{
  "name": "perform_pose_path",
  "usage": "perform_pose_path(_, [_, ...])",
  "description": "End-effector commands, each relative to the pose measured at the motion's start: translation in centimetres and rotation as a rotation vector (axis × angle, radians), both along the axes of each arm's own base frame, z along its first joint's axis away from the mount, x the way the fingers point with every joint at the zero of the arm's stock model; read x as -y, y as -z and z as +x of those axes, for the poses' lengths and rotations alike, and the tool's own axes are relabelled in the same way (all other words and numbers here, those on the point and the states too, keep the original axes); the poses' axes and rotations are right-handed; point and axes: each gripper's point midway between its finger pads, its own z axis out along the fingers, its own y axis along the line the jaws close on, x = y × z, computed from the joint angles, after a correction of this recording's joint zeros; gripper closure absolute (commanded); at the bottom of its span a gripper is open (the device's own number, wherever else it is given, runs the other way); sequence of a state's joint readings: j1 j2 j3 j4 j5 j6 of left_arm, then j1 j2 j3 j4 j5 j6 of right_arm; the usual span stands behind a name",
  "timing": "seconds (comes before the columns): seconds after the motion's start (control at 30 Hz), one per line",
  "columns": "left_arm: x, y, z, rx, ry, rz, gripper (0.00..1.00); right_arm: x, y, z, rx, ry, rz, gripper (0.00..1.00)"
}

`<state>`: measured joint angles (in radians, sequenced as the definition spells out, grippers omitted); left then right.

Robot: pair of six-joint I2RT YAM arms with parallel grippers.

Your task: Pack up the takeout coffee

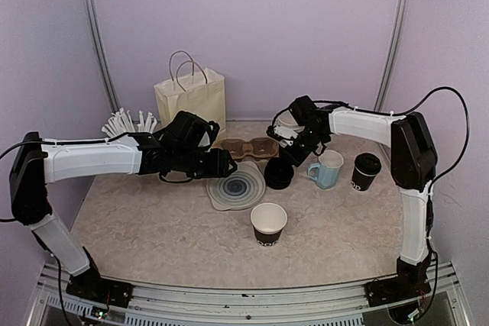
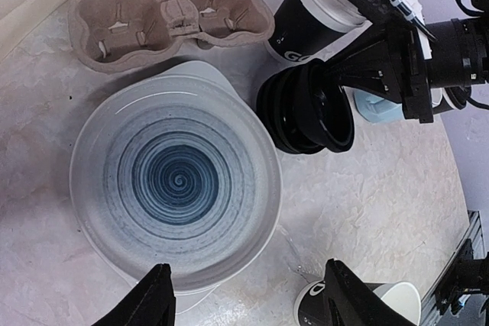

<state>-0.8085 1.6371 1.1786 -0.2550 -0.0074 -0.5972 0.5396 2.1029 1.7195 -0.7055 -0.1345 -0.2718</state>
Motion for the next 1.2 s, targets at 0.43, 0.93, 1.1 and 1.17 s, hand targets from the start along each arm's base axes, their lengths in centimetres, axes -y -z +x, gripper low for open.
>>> perform_pose_path(0.43, [4.7, -9.2, -3.3, 0.554, 0.272, -0.041, 0.27, -2.9, -11.7, -3.9, 0.048, -0.139, 0.333, 0.95])
perform_pose_path(0.93, [6.7, -15.5, -8.0, 1.126, 0.450, -0.062, 0.18, -5.4, -20.3, -13.8, -0.303, -0.535, 0.945, 0.99])
perform_pose_path(1.1, [8.7, -15.4, -8.0, 1.147, 0.482, -0.053, 0.18, -5.3, -20.6, -14.2, -0.319, -0.542, 0.965, 0.99])
perform_pose_path(1.17, [9.2, -15.2, -7.7, 1.145, 0.479, -0.047, 0.18, -5.3, -20.6, -14.4, -0.326, -0.548, 0.970, 0.99])
